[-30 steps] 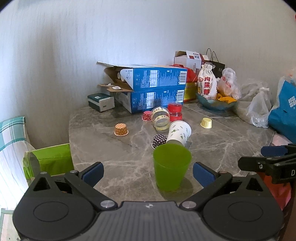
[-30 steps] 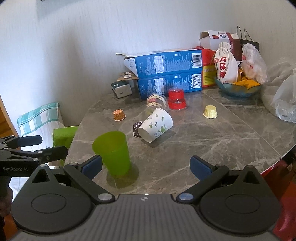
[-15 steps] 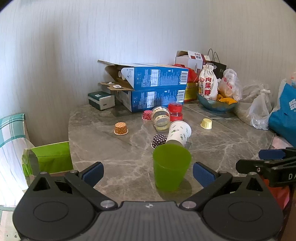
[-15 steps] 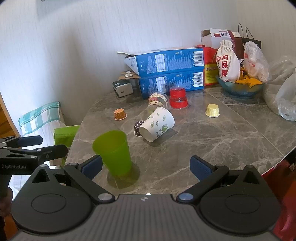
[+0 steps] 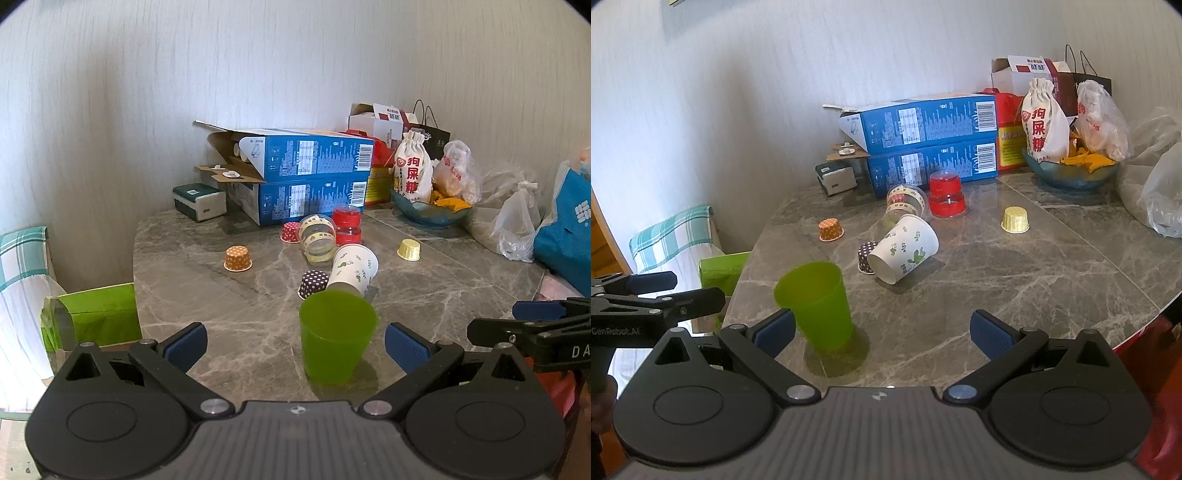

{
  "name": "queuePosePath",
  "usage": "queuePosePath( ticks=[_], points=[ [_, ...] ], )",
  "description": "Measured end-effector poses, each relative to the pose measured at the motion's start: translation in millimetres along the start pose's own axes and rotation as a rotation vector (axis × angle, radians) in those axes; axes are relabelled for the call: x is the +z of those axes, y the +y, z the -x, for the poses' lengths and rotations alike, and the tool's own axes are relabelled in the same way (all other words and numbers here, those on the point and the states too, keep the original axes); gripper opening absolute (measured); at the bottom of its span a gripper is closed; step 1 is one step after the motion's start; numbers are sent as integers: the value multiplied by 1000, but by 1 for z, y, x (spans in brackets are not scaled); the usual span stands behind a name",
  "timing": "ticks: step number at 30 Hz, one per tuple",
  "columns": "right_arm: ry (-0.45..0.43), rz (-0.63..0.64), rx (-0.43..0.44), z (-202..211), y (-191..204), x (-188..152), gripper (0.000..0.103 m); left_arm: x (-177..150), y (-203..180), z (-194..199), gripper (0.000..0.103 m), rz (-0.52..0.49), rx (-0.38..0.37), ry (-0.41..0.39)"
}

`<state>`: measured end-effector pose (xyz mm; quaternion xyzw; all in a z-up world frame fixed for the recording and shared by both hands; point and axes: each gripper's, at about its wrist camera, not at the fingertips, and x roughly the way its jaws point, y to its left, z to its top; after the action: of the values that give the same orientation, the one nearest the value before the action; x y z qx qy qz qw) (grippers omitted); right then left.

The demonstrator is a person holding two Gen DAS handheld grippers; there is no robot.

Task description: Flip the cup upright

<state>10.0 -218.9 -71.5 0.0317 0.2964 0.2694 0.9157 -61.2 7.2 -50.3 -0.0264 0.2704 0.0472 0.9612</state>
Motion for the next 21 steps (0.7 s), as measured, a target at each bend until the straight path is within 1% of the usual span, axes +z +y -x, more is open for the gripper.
queuePosePath(
  ticks=[21],
  points=[
    [1, -10, 7, -2, -1, -1, 102, 0, -4, -3, 103, 18, -22, 11]
  ],
)
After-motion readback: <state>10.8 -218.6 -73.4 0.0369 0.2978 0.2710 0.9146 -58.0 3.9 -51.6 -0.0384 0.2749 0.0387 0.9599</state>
